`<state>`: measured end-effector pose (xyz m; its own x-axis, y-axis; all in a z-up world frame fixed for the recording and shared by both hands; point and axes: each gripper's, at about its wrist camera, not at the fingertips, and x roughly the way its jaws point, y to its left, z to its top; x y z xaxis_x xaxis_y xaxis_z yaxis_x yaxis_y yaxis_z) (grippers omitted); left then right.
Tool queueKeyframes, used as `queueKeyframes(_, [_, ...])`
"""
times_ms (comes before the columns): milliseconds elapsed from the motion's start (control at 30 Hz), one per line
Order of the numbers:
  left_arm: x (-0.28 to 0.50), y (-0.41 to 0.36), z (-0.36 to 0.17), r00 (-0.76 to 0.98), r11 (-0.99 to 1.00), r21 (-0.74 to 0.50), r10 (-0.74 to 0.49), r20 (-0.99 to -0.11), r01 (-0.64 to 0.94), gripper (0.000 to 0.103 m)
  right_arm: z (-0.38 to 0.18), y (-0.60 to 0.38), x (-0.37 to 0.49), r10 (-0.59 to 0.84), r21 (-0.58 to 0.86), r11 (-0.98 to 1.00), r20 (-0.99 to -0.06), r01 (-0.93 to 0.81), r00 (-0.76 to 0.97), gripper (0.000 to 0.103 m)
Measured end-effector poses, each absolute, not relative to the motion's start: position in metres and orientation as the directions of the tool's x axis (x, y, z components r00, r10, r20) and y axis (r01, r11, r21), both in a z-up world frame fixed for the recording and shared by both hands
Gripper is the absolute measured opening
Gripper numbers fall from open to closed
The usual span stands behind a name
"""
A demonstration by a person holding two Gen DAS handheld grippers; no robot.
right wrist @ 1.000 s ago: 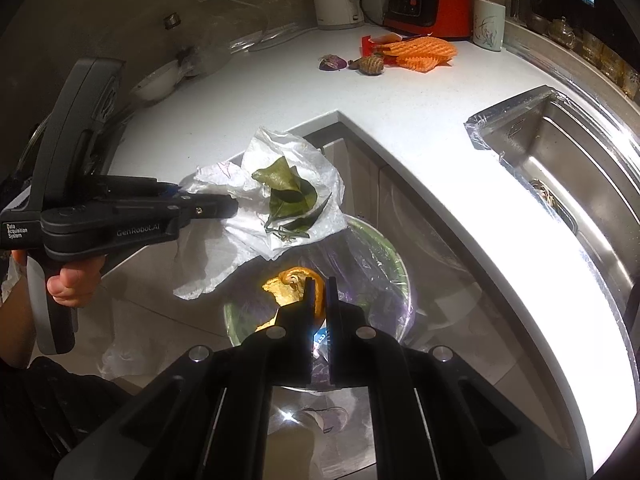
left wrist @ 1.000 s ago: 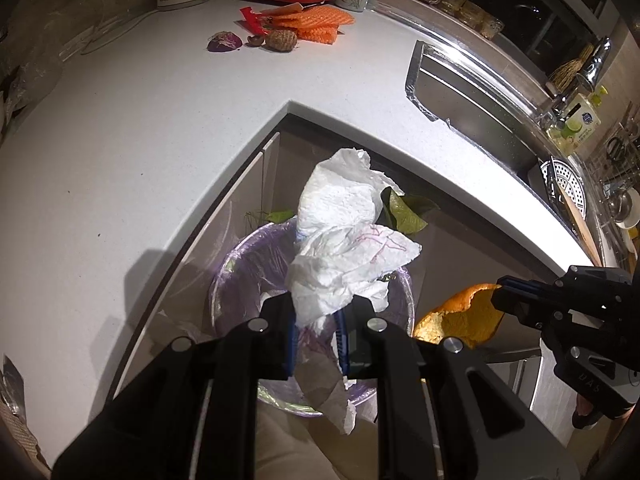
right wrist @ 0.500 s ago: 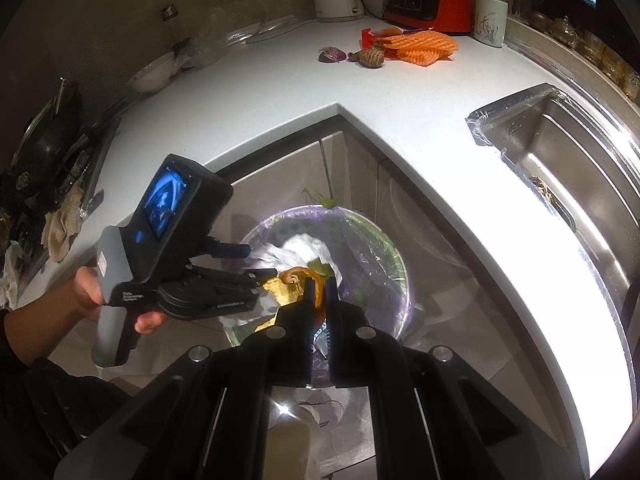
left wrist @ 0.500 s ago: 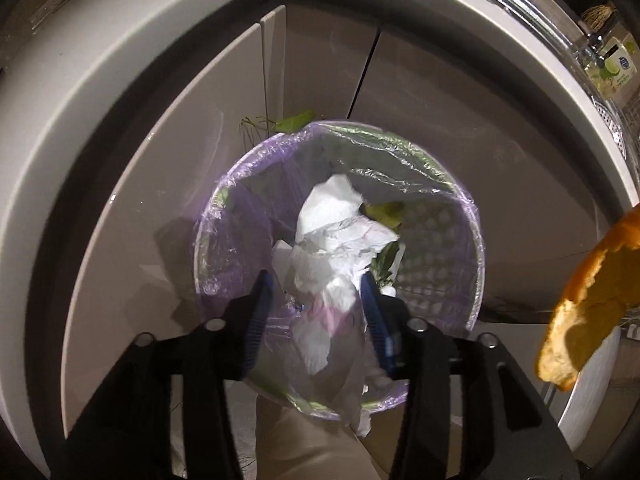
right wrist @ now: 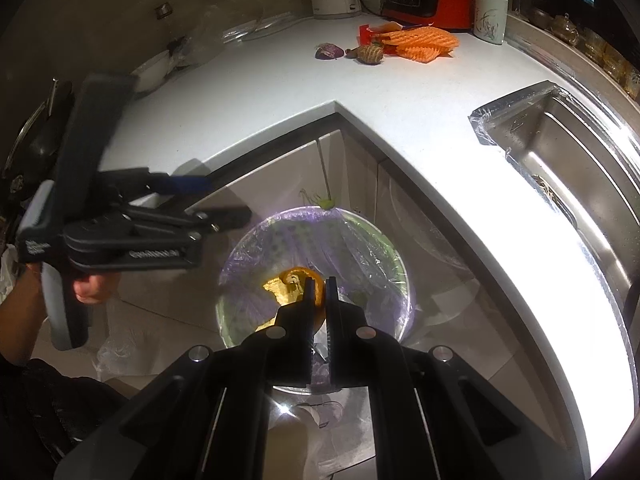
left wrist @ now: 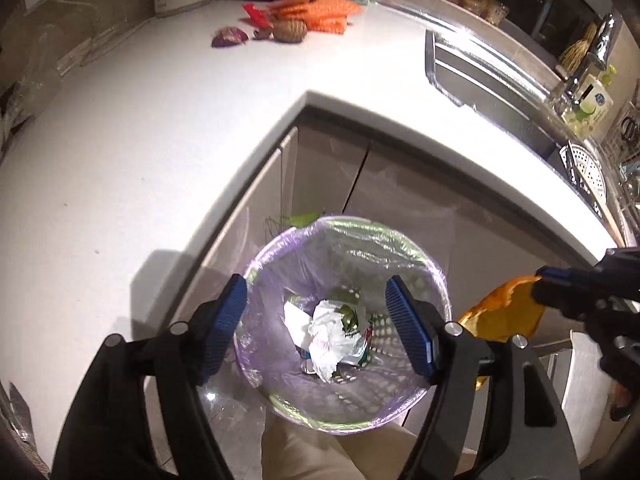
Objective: Collect trash
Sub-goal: 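Open the right gripper over the bin, dropping the bread crust, then grasp the orange foam net and alcohol wipes packet with the left gripper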
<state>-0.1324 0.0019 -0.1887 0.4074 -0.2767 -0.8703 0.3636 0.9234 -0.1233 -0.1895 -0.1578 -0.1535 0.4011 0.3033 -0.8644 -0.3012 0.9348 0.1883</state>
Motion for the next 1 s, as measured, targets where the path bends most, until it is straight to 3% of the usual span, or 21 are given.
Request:
queueKeyframes(233, [-0.12,0.027,-0.143,0.499,0.942,-0.118,-0.27,-0.823,0.315,0.079,-0.195,-0.138,-0.178,0.314,0.204,0.928,-0.879,-0.312,0.359,0.007])
queueKeyframes(333, [-0.113,0.036,-0.136,0.518,0.949,-0.11,-0.255,-0.817,0.295,0.079,-0.214,-0.128,-0.172,0.322,0.217,0.927,-0.879,-0.307,0.351,0.013])
queueKeyframes(400, [-0.109,0.042,-0.133,0.522,0.952,-0.107,-0.248,-0.816,0.285,0.079,-0.226,-0.12,-0.169,0.314,0.211,0.926,-0.893,-0.314,0.323,0.062])
queueKeyframes(467, [-0.103,0.046,-0.133,0.525,0.955,-0.103,-0.24,-0.816,0.277,0.08,-0.232,-0.112,-0.168,0.264,0.158,0.937,-0.904,-0.311,0.337,0.078])
queueKeyframes(633, [-0.083,0.05,-0.133,0.534,0.958,-0.091,-0.228,-0.814,0.27,0.084,-0.233,-0.112,-0.155,0.277,0.194,0.943,-0.907,-0.271,0.316,0.078])
queueKeyframes(1000, [0.021,0.046,-0.137,0.52,0.943,-0.091,-0.255,-0.815,0.32,0.085,-0.176,-0.133,-0.112,0.267,0.211,0.961,-0.871,-0.177,0.412,0.081])
